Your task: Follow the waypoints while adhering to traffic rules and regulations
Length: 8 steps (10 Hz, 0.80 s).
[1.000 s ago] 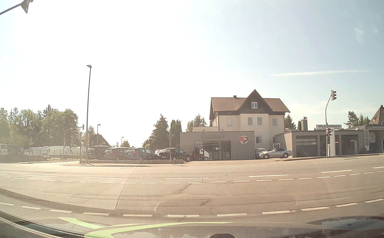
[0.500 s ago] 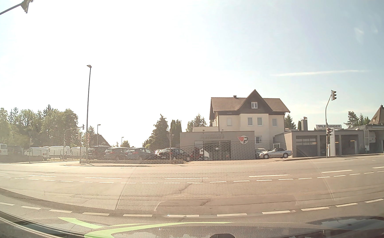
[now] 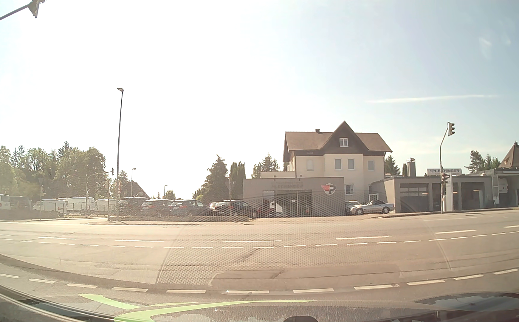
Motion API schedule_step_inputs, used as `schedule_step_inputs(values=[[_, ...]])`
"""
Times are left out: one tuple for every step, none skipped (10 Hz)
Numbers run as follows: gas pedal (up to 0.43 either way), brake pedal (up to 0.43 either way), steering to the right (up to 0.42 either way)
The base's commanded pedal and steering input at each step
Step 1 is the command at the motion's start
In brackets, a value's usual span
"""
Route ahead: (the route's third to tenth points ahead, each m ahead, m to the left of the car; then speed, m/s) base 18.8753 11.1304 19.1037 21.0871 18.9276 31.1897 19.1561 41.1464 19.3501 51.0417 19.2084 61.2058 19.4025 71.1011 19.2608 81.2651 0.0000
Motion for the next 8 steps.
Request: schedule_step_inputs(values=[[0.0,0.354,-0.002],[0.0,0.354,-0.002],[0.0,0.354,-0.002],[0.0,0.354,-0.002],[0.0,0.354,-0.002],[0.0,0.354,-0.002],[0.0,0.354,-0.002],[0.0,0.354,-0.002]])
